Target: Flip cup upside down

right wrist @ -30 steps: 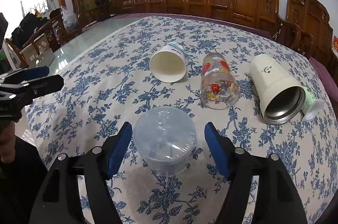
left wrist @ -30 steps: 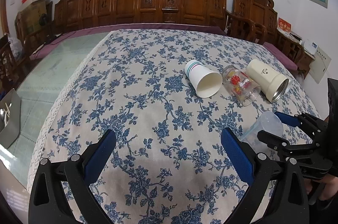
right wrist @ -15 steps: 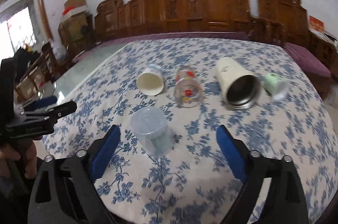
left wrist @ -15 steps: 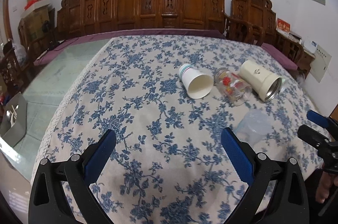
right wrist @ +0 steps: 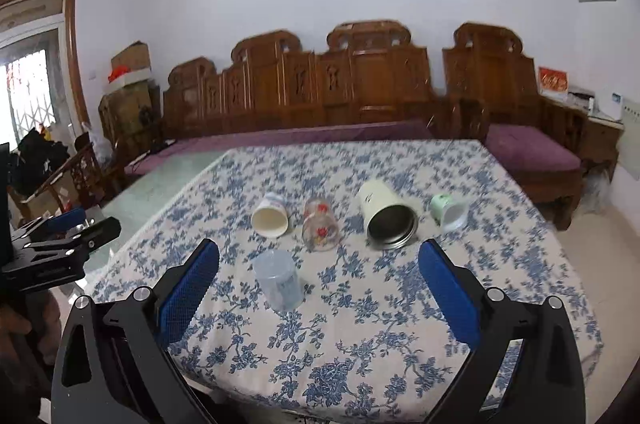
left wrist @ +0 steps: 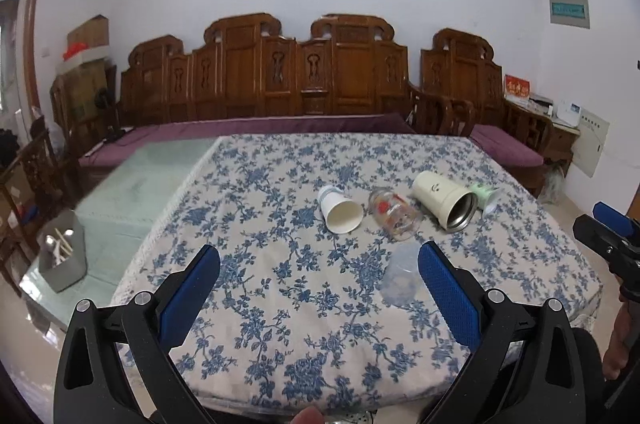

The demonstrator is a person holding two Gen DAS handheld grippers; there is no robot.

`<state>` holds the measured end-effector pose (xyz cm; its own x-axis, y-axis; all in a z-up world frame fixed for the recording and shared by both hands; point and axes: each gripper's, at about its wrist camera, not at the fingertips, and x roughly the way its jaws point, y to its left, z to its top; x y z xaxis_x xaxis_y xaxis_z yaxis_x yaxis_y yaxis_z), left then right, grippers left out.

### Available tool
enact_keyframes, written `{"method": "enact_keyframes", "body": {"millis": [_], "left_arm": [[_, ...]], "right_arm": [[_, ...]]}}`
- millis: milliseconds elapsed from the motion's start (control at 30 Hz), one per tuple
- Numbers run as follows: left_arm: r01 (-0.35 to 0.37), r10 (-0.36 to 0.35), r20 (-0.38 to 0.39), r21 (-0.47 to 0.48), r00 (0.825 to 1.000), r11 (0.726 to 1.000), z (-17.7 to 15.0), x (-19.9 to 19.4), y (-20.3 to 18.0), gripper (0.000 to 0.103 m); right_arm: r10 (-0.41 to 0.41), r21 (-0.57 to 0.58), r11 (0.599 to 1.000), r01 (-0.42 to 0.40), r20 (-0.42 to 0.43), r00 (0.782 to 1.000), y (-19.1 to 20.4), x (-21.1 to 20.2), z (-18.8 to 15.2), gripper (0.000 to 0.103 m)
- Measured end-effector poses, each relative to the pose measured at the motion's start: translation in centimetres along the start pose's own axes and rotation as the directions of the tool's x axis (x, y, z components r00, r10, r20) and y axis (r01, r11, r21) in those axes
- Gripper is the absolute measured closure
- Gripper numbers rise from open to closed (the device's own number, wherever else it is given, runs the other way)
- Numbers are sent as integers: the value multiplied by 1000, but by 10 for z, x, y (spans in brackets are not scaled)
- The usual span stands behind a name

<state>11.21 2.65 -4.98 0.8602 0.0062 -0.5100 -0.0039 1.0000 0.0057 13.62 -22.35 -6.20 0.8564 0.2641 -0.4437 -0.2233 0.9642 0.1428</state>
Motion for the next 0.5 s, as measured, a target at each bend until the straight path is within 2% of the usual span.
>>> {"method": "enact_keyframes", "body": {"millis": [233,500], "left_arm": [[13,-13,12,5,1000,1000,-3,-29,-6,7],[11,-11,24,-13,1000,1000,-5,-39,-7,7]], "right_arm": [[-21,-8,1000,22,17,1000,5,-20,-1,3],[-14,-14,1000,14,17,1000,9,-22,-4,3]]}}
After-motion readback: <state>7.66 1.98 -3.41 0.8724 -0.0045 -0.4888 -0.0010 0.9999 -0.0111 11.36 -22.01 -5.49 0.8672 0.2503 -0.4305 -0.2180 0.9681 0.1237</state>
